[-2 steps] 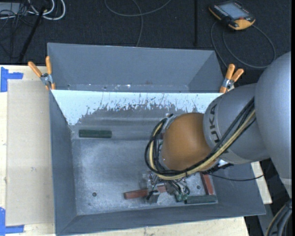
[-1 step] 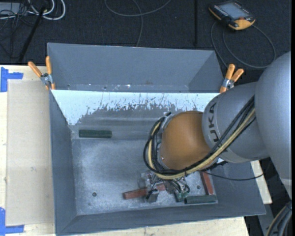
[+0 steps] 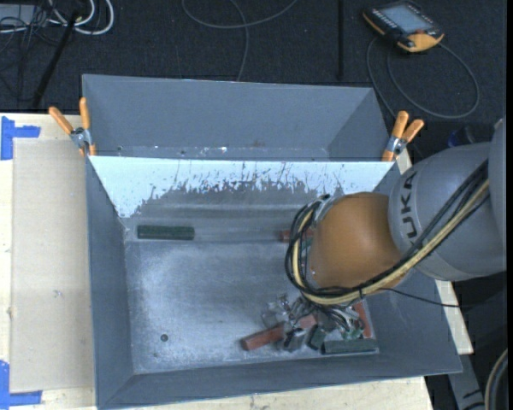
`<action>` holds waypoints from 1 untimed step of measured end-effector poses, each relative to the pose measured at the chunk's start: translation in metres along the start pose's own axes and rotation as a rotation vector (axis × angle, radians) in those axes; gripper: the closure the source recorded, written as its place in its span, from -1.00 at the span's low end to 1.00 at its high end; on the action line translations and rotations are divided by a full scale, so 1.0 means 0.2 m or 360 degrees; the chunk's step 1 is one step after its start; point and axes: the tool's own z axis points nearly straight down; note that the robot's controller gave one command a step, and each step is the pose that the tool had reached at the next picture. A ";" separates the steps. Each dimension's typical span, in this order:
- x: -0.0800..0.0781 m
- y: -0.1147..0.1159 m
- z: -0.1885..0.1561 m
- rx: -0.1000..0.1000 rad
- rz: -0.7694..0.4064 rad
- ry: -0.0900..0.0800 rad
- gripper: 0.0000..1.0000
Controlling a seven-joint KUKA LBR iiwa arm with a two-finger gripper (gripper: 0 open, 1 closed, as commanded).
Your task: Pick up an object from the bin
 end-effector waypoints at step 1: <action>0.05 -0.06 -0.06 0.0009 0.0077 0.0003 1.00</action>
Offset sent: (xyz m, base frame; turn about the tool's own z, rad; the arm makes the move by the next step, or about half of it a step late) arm 0.0118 0.0027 0.1854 0.0472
